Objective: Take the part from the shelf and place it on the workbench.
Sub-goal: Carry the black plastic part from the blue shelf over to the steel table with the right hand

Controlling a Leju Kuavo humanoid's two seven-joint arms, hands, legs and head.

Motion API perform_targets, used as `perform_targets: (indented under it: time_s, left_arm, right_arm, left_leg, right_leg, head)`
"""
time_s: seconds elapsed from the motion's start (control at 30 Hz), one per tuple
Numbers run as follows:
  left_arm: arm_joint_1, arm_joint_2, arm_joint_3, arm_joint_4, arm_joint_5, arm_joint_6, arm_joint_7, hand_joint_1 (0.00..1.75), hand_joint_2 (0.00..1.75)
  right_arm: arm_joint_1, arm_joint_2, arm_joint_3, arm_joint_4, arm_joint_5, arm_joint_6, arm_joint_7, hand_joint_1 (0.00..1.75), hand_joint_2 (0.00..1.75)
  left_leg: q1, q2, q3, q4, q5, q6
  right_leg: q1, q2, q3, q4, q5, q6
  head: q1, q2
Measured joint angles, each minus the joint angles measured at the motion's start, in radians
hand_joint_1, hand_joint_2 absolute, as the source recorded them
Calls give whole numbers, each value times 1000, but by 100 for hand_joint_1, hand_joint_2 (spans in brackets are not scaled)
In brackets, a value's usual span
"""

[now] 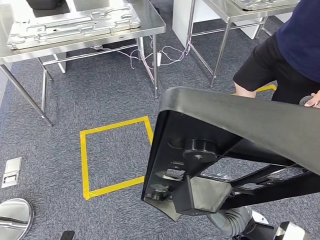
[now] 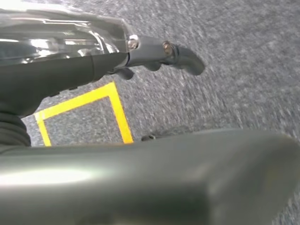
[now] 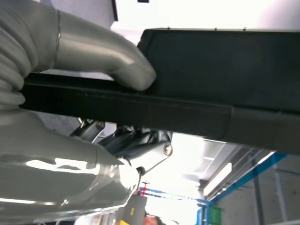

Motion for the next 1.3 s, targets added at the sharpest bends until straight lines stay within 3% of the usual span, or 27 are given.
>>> perform_targets:
  time_s: [0.07, 0.17, 0.2, 0.23, 0.27, 0.33, 0.4, 0.5, 0.57, 0.6, 0.67, 0.7, 0.73, 0.77, 0.83, 0.9, 1.0, 1.07, 1.13, 1.2, 1.23, 1.27, 1.3]
  left_arm:
    - [-1, 0, 0, 0, 0, 0, 0, 0, 175]
    - [0, -1, 0, 0, 0, 0, 0, 0, 175]
    - [1, -1, 0, 0, 0, 0, 0, 0, 175]
    - [2, -1, 0, 0, 0, 0, 0, 0, 175]
    - [3, -1, 0, 0, 0, 0, 0, 0, 175]
    - [2, -1, 0, 0, 0, 0, 0, 0, 175]
    - [1, 0, 0, 0, 0, 0, 0, 0, 175]
    - [0, 0, 0, 0, 0, 0, 0, 0, 175]
    - [0, 0, 0, 0, 0, 0, 0, 0, 175]
    - [0, 0, 0, 0, 0, 0, 0, 0, 175]
    - [0, 0, 0, 0, 0, 0, 0, 0, 175]
    - [0, 0, 0, 0, 0, 0, 0, 0, 175]
    - [1, 0, 0, 0, 0, 0, 0, 0, 175]
    - [1, 0, 0, 0, 0, 0, 0, 0, 175]
    - [1, 0, 0, 0, 0, 0, 0, 0, 175]
    - [0, 0, 0, 0, 0, 0, 0, 0, 175]
    - [0, 0, 0, 0, 0, 0, 0, 0, 175]
    - [-1, 0, 0, 0, 0, 0, 0, 0, 175]
    - [-1, -1, 0, 0, 0, 0, 0, 0, 175]
    - [1, -1, 0, 0, 0, 0, 0, 0, 175]
    - [2, -1, 0, 0, 0, 0, 0, 0, 175]
    - [2, -1, 0, 0, 0, 0, 0, 0, 175]
    - [2, -1, 0, 0, 0, 0, 0, 0, 175]
  right_arm:
    - [-1, 0, 0, 0, 0, 0, 0, 175, 175]
    - [0, 1, 0, 0, 0, 0, 0, 175, 175]
    - [0, 1, 0, 0, 0, 0, 0, 175, 175]
    - [0, 1, 0, 0, 0, 0, 0, 175, 175]
    - [0, 1, 0, 0, 0, 0, 0, 175, 175]
    - [0, 1, 0, 0, 0, 0, 0, 175, 175]
    - [-1, 1, 0, 0, 0, 0, 0, 175, 175]
    - [-1, 1, 0, 0, 0, 0, 0, 175, 175]
    - [-2, 0, 0, -1, 0, 0, 0, 175, 175]
    - [-2, 0, 0, -1, 0, 0, 0, 175, 175]
    - [-1, 0, 0, -1, 0, 0, 0, 175, 175]
    - [0, 0, 0, 0, 0, 0, 0, 175, 175]
    - [0, 0, 0, 0, 0, 0, 0, 175, 175]
    - [0, 0, 0, 0, 0, 0, 0, 175, 175]
    - [0, 0, 0, 0, 0, 0, 0, 175, 175]
    - [0, 0, 0, 0, 0, 0, 0, 175, 175]
    - [0, 0, 0, 0, 0, 0, 0, 175, 175]
    - [0, 0, 0, 0, 0, 0, 0, 175, 175]
    - [-1, 0, 0, 0, 0, 0, 0, 175, 175]
    - [0, 1, 0, 0, 0, 0, 0, 175, 175]
    - [0, 1, 0, 0, 0, 0, 0, 175, 175]
    - [0, 1, 0, 0, 0, 0, 0, 175, 175]
    - [0, 1, 0, 0, 0, 0, 0, 175, 175]
  left_leg:
    - [2, 0, -11, 32, -27, -10]
    - [7, 0, -91, 215, -121, -22]
    - [7, 0, -116, 268, -137, -24]
    - [7, 0, -125, 287, -134, -24]
    - [7, 0, -115, 264, -110, -22]
    - [6, -1, -55, 132, -36, -13]
    - [2, -2, -9, 27, 4, -3]
    - [1, -3, -3, 2, 2, 5]
    - [5, -2, -2, -6, 7, 13]
    - [7, -1, -1, -9, 9, 17]
    - [7, 1, -1, -8, 9, 21]
    - [7, 2, -1, -8, 8, 21]
    - [7, 2, 0, -8, 8, 21]
    - [7, 2, 1, -8, 8, 21]
    - [9, 1, 5, -7, 4, 16]
    - [5, 0, 4, -1, -1, 8]
    - [2, -1, 1, 2, -2, -1]
    - [3, -1, -4, 20, -19, -8]
    - [6, -1, -42, 110, -76, -18]
    - [8, -1, -104, 245, -134, -23]
    - [8, -1, -122, 284, -142, -23]
    - [8, -1, -123, 283, -128, -22]
    - [8, -1, -104, 241, -96, -18]
  right_leg:
    - [-4, -3, 1, -2, 2, -13]
    - [-4, -6, 0, -2, 1, -22]
    - [-4, -6, 1, -2, 1, -23]
    - [-4, -6, 2, -2, 1, -23]
    - [-4, -6, 3, -2, 0, -22]
    - [-3, -4, 9, -2, -3, -20]
    - [0, -2, 9, 0, -6, -15]
    - [1, -2, 5, -1, -6, 0]
    - [0, -2, -2, 22, -27, 11]
    - [-1, -2, -18, 60, -53, 15]
    - [-2, -2, -75, 188, -117, 20]
    - [-2, -2, -103, 247, -137, 23]
    - [-3, -2, -118, 277, -137, 25]
    - [-3, -2, -114, 267, -119, 26]
    - [-4, -3, -59, 142, -46, 29]
    - [-4, -2, -11, 30, -3, 24]
    - [-2, 0, -5, 7, -3, 5]
    - [-4, -2, -4, 6, -1, -9]
    - [-6, -5, -4, 5, 0, -19]
    - [-5, -6, -5, 5, 0, -22]
    - [-4, -6, -5, 5, -1, -23]
    - [-3, -6, -4, 5, -1, -23]
    - [-3, -5, -1, 5, -2, -22]
  head:
    - [0, 0]
    - [0, 0]
    - [0, 0]
    - [0, 0]
    - [0, 0]
    - [0, 0]
    - [0, 0]
    - [0, 0]
    - [0, 0]
    - [0, 0]
    - [1, 0]
    - [1, 0]
    - [1, 0]
    - [1, 0]
    - [1, 0]
    - [0, 0]
    - [0, 0]
    - [0, 0]
    - [0, 0]
    - [0, 0]
    - [0, 0]
    - [0, 0]
    - [0, 0]
